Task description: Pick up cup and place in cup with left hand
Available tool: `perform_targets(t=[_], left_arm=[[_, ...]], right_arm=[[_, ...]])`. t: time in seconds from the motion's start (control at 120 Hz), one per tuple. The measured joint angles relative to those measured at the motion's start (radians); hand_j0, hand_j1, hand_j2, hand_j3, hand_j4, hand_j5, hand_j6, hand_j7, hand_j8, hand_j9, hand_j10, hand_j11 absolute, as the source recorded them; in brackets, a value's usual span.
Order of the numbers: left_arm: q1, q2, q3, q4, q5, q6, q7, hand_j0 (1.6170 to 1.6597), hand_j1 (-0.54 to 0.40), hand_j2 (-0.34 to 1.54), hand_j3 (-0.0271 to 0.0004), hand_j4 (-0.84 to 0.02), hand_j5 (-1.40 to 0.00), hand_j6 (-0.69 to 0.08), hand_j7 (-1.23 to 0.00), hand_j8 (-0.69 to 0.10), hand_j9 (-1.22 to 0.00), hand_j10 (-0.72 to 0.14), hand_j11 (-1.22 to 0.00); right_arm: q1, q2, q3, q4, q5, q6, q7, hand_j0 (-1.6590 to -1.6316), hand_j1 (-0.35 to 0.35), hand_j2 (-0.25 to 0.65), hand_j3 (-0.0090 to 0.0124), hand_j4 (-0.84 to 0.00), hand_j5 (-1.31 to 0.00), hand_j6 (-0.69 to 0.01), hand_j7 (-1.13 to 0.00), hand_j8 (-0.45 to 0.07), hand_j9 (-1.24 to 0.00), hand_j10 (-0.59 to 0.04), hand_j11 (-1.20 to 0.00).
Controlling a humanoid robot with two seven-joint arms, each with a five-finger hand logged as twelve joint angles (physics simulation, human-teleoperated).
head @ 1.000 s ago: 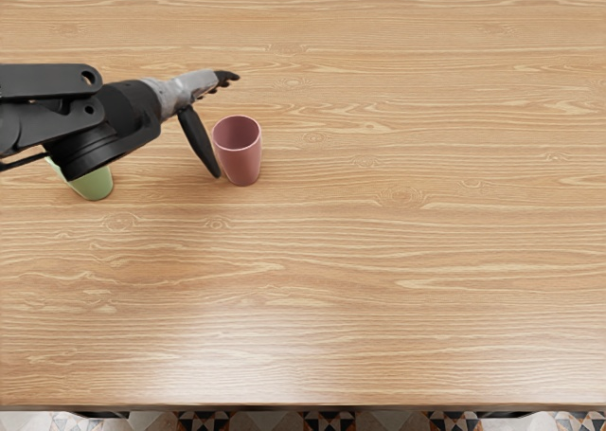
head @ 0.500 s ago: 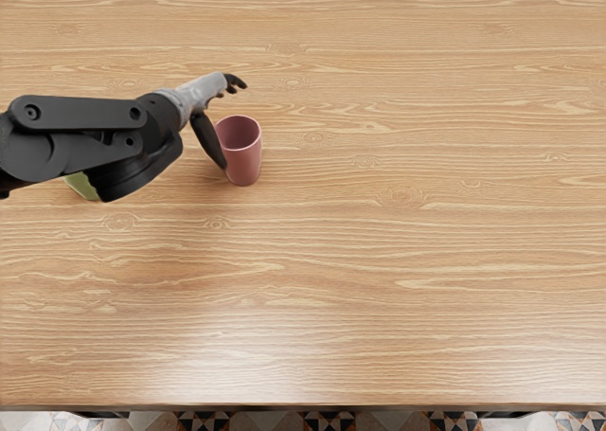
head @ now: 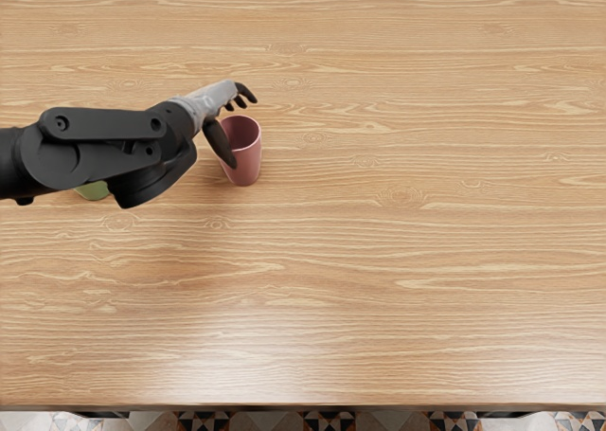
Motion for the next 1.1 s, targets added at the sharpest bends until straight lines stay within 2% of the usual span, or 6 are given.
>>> perform_targets(t=[0.308, 0.4, 0.517, 0.75, 0.883, 1.1], left_arm=[[0.020, -0.003, 0.001, 0.002, 0.000, 0.000, 0.000, 1.6581, -0.058, 0.07, 0.0000, -0.341, -0.44, -0.342, -0.44, -0.341, -0.44, -0.341, -0.44], [0.022, -0.006, 0.001, 0.002, 0.002, 0.001, 0.000, 1.6580, -0.084, 0.08, 0.0000, -0.376, -0.46, -0.318, -0.47, -0.368, -0.47, -0.369, -0.47], [0.022, -0.005, 0.002, 0.002, 0.004, 0.000, 0.000, 1.6579, -0.138, 0.10, 0.0000, -0.421, -0.52, -0.310, -0.54, -0.356, -0.54, -0.425, -0.54], [0.008, -0.002, 0.001, -0.005, -0.007, -0.004, 0.002, 1.6555, -0.147, 0.13, 0.0000, -0.365, -0.65, -0.259, -0.65, -0.310, -0.65, -0.488, -0.65], [0.001, 0.008, -0.002, -0.016, -0.012, -0.006, 0.003, 1.6549, -0.158, 0.13, 0.0000, -0.339, -0.68, -0.238, -0.68, -0.290, -0.68, -0.479, -0.68], [-0.039, 0.096, -0.010, -0.079, -0.015, -0.008, 0.003, 1.6543, -0.174, 0.16, 0.0000, -0.304, -0.72, -0.212, -0.71, -0.275, -0.69, -0.469, -0.70]], right_arm=[[0.000, 0.000, 0.000, 0.000, 0.000, 0.000, 0.000, -1.6581, -0.331, -0.003, 0.0000, -0.015, -0.02, -0.015, -0.02, -0.015, -0.02, -0.015, -0.02], [0.000, 0.000, 0.000, 0.000, 0.000, 0.000, 0.000, -1.6581, -0.331, -0.003, 0.0000, -0.015, -0.02, -0.015, -0.02, -0.015, -0.02, -0.015, -0.02], [0.000, 0.000, 0.000, 0.000, 0.000, 0.000, 0.000, -1.6581, -0.331, -0.003, 0.0000, -0.015, -0.02, -0.015, -0.02, -0.015, -0.02, -0.015, -0.02], [0.000, 0.000, 0.000, 0.000, 0.000, 0.000, 0.000, -1.6581, -0.331, -0.003, 0.0000, -0.015, -0.02, -0.015, -0.02, -0.015, -0.02, -0.015, -0.02], [0.000, 0.000, 0.000, 0.000, 0.000, 0.000, 0.000, -1.6581, -0.331, -0.003, 0.0000, -0.015, -0.02, -0.015, -0.02, -0.015, -0.02, -0.015, -0.02], [0.000, 0.000, 0.000, 0.000, 0.000, 0.000, 0.000, -1.6581, -0.331, -0.003, 0.0000, -0.015, -0.02, -0.015, -0.02, -0.015, -0.02, -0.015, -0.02]])
